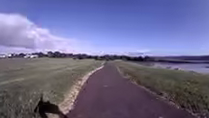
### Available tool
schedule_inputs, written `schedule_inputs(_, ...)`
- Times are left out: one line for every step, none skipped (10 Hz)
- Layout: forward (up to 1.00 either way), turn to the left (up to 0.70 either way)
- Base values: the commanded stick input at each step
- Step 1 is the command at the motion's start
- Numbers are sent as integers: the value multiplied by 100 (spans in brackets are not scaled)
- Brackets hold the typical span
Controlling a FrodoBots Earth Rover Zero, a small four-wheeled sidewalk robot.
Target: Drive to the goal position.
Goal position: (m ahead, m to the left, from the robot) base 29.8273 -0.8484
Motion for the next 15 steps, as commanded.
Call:
schedule_inputs(70,0)
schedule_inputs(70,0)
schedule_inputs(70,0)
schedule_inputs(70,0)
schedule_inputs(70,0)
schedule_inputs(70,0)
schedule_inputs(70,0)
schedule_inputs(70,0)
schedule_inputs(70,0)
schedule_inputs(70,0)
schedule_inputs(70,0)
schedule_inputs(70,0)
schedule_inputs(70,0)
schedule_inputs(70,0)
schedule_inputs(70,0)
